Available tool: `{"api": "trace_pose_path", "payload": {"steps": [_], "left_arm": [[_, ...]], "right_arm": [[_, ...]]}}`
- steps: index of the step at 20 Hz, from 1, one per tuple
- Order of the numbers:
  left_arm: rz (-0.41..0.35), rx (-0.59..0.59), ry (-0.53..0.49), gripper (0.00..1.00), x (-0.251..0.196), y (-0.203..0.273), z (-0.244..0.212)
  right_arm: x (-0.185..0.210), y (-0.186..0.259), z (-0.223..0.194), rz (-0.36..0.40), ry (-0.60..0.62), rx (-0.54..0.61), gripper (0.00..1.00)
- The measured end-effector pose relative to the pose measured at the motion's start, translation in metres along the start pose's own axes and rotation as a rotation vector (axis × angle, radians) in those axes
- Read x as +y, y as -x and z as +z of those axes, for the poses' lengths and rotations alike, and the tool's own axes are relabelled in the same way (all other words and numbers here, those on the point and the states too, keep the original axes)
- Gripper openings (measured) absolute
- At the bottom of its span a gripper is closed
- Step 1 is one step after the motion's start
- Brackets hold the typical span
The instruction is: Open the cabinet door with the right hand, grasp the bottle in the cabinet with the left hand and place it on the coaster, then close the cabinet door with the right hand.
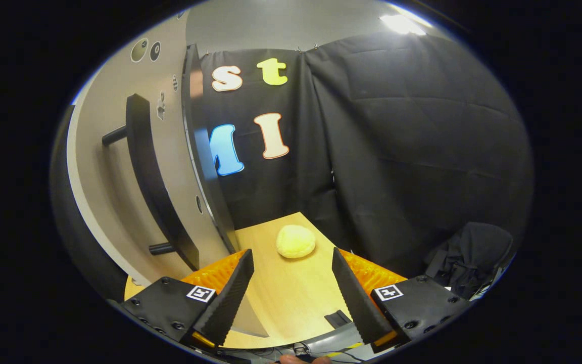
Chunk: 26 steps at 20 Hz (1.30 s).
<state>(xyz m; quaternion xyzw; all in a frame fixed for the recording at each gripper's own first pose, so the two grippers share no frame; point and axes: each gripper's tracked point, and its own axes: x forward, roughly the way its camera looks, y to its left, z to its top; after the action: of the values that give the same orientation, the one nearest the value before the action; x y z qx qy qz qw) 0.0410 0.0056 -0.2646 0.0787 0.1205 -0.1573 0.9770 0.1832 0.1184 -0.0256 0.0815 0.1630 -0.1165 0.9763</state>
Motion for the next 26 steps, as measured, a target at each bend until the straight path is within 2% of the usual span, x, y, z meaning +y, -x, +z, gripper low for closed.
{"api": "trace_pose_path", "payload": {"steps": [3,5,10,17,20,24,25,26], "left_arm": [[-0.005,-0.006,0.008,0.85,-0.001,0.0,0.009],[0.009,-0.012,0.013,0.87,0.003,0.001,0.016],[0.029,-0.044,0.028,0.86,0.013,0.007,0.046],[0.047,-0.169,0.034,0.87,0.02,0.037,0.149],[0.118,-0.221,0.048,0.85,0.032,0.056,0.19],[0.227,-0.234,0.057,0.87,0.046,0.075,0.223],[0.244,-0.242,0.063,0.84,0.048,0.079,0.229],[0.234,-0.256,0.07,0.87,0.042,0.082,0.236]], "right_arm": [[0.002,0.001,-0.005,0.021,-0.051,0.016,0.98],[-0.003,-0.001,-0.007,0.01,-0.036,0.013,0.98],[-0.013,-0.001,-0.013,-0.003,-0.069,0.013,0.98],[-0.021,0.003,-0.012,-0.024,-0.029,-0.014,0.98],[-0.02,-0.004,0.002,0.007,-0.058,-0.035,0.98],[-0.018,-0.016,0.022,0.044,-0.009,-0.063,0.98],[-0.016,-0.016,0.027,0.061,0.006,-0.073,0.98],[-0.015,-0.015,0.031,0.077,0.016,-0.081,0.98]]}}
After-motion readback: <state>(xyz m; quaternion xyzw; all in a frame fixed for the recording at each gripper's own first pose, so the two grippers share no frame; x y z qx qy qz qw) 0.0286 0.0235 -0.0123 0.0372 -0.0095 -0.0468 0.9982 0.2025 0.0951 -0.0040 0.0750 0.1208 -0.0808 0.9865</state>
